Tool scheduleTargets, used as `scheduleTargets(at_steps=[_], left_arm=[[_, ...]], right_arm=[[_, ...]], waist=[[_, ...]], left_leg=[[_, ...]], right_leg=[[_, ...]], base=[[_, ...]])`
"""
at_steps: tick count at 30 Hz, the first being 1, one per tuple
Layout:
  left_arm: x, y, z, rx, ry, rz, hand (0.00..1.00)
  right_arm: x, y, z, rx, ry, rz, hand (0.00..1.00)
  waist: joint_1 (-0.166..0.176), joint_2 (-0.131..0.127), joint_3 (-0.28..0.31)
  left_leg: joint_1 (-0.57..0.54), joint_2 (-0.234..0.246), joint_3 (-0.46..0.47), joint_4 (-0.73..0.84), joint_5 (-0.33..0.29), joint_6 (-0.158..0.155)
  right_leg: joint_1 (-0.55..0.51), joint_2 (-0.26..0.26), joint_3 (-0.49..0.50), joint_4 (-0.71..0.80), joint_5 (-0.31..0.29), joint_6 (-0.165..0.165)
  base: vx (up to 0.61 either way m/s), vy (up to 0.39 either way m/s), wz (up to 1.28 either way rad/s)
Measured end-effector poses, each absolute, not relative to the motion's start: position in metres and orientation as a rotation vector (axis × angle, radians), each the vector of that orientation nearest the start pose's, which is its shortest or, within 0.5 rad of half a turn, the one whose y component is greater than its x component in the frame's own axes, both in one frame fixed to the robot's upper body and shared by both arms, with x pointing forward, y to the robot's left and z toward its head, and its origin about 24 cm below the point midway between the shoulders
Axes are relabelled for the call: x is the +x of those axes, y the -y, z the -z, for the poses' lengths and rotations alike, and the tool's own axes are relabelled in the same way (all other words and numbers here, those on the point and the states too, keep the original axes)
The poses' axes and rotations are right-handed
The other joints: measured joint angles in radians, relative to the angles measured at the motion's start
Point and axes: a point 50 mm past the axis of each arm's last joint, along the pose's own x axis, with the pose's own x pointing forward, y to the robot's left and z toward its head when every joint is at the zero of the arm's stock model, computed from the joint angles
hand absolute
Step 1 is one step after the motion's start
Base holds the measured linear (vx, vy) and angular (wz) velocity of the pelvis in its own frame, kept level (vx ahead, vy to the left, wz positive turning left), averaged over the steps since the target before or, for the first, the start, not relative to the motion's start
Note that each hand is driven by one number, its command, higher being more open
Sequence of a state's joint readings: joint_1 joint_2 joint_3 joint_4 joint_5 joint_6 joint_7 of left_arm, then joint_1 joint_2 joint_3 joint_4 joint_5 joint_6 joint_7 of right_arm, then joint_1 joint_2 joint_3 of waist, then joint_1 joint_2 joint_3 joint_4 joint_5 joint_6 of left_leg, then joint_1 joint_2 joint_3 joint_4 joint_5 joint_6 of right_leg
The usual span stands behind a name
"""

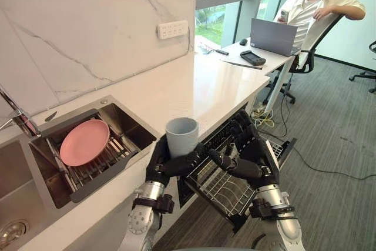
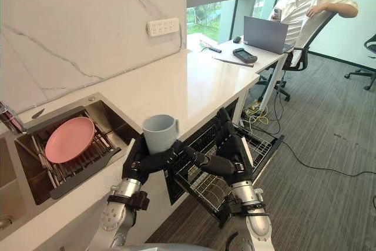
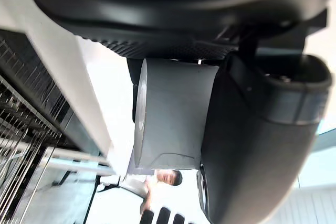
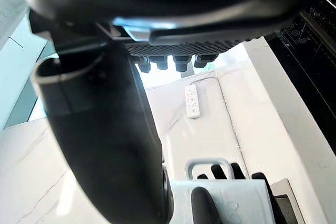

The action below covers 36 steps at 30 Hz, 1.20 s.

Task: Walk over to the sink, pick up the cup, carry it to the dishwasher, place the cup inside the dishwasher, then close the dishwasher door

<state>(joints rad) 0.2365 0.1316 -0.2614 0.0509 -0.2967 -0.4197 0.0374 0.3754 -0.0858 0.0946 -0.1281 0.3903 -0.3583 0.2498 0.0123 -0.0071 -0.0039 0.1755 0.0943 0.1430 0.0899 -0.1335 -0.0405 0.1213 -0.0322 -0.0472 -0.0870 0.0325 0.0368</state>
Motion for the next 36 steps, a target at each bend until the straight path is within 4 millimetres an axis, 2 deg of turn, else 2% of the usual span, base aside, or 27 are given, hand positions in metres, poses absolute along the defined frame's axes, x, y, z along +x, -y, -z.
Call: scheduleTargets(at_steps=[3,6,13,19,24,36], left_arm=[[0.196,-0.142,-0.014,-0.210,0.096,0.057,0.00],[0.196,-0.139,-0.015,-0.209,0.101,0.077,0.00],[0.193,-0.117,-0.019,-0.213,0.109,0.200,0.00],[0.189,-0.100,-0.017,-0.201,0.089,0.292,0.00],[0.187,-0.093,-0.016,-0.188,0.079,0.327,0.00],[0.183,-0.080,-0.017,-0.194,0.055,0.386,0.00]], right_arm=[[0.173,0.160,-0.031,0.292,0.159,-0.166,1.00],[0.173,0.158,-0.031,0.298,0.161,-0.182,1.00],[0.173,0.153,-0.029,0.313,0.154,-0.189,1.00],[0.173,0.147,-0.025,0.330,0.132,-0.204,1.00],[0.174,0.144,-0.026,0.334,0.132,-0.206,1.00],[0.173,0.137,-0.026,0.341,0.127,-0.214,1.00]], waist=[[0.000,-0.004,0.004],[0.001,-0.004,0.004],[0.001,-0.005,0.005],[0.001,-0.014,0.019],[0.001,-0.014,0.019],[0.000,-0.014,0.018]], left_leg=[[0.000,-0.004,0.000,-0.002,0.000,0.000],[0.000,-0.008,0.000,-0.004,0.000,-0.001],[0.001,-0.010,0.000,-0.005,0.000,-0.001],[0.010,-0.009,0.000,-0.005,0.000,-0.001],[0.010,-0.010,-0.002,-0.005,0.000,-0.001],[0.010,-0.010,-0.007,-0.005,0.000,-0.001]], right_leg=[[0.000,-0.005,-0.007,0.001,-0.001,0.002],[0.000,-0.011,-0.009,0.002,-0.003,0.005],[-0.003,-0.019,-0.012,0.011,-0.011,0.009],[-0.015,-0.021,-0.016,0.060,-0.044,0.009],[-0.029,-0.023,-0.020,0.090,-0.062,0.010],[-0.028,-0.021,-0.026,0.093,-0.064,0.008]], base=[[0.00,0.003,0.01],[0.00,0.000,0.00],[0.00,0.000,0.00],[0.00,0.000,0.00],[0.00,0.000,0.00],[0.00,0.000,0.00]])
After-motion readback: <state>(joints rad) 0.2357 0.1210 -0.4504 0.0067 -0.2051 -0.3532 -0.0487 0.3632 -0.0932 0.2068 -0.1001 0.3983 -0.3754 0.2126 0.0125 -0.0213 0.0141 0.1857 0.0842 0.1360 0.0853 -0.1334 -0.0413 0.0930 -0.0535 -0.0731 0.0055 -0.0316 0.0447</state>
